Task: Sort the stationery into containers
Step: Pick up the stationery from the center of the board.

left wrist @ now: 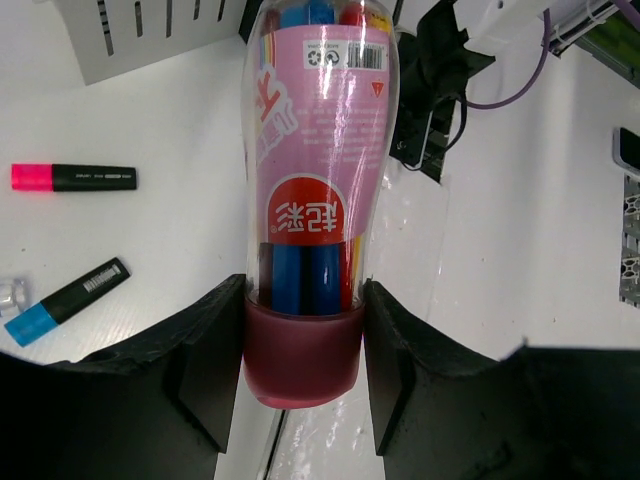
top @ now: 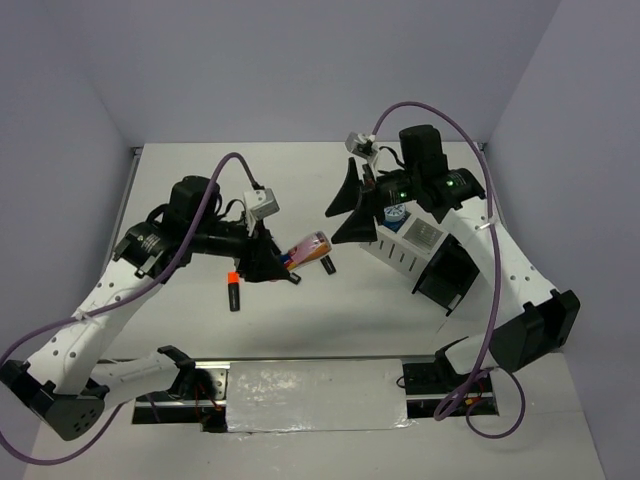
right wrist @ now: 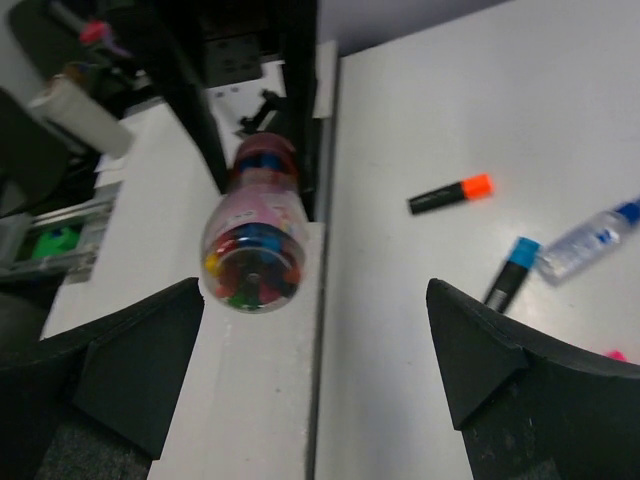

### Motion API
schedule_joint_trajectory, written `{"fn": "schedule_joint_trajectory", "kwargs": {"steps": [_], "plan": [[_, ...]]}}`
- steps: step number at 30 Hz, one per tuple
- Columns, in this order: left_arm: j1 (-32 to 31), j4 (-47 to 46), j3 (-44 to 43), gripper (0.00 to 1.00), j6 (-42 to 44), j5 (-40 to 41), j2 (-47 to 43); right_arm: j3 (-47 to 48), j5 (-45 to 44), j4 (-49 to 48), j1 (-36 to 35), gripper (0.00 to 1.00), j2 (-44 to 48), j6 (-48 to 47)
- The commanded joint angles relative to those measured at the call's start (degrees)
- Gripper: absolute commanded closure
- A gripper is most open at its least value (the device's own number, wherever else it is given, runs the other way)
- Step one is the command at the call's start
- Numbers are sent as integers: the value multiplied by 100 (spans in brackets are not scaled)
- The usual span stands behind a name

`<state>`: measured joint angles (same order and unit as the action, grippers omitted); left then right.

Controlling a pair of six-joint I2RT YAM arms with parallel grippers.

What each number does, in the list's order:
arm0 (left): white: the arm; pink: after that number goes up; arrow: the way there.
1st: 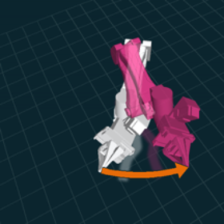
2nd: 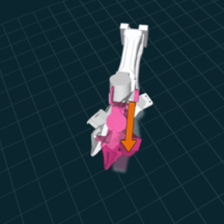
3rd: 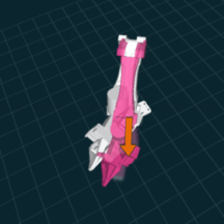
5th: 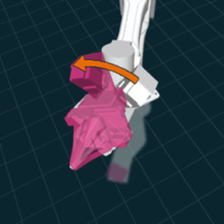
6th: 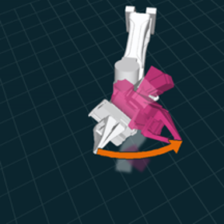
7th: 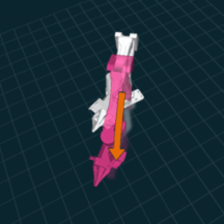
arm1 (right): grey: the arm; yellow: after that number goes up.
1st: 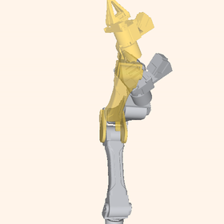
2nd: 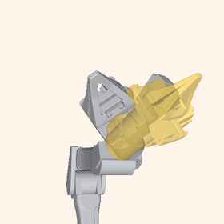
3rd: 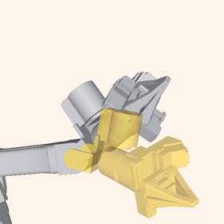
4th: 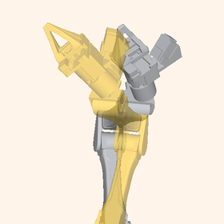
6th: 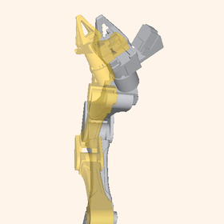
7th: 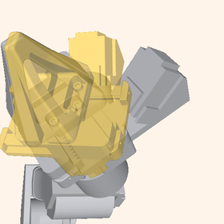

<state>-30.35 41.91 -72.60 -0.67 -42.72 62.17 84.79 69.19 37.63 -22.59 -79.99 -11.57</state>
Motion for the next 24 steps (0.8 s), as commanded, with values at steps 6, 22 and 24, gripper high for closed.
{"fn": "schedule_joint_trajectory", "kwargs": {"steps": [6,22,24], "plan": [[20,-183,-53,100,5,-377,67,-83,1538,-859,-491,0,88,1196],[20,-579,-281,100,-100,-667,260,-279,156,62,-826,23,0,261],[29,-588,-264,100,-92,-738,304,-411,191,-210,-835,29,70,531]]}}
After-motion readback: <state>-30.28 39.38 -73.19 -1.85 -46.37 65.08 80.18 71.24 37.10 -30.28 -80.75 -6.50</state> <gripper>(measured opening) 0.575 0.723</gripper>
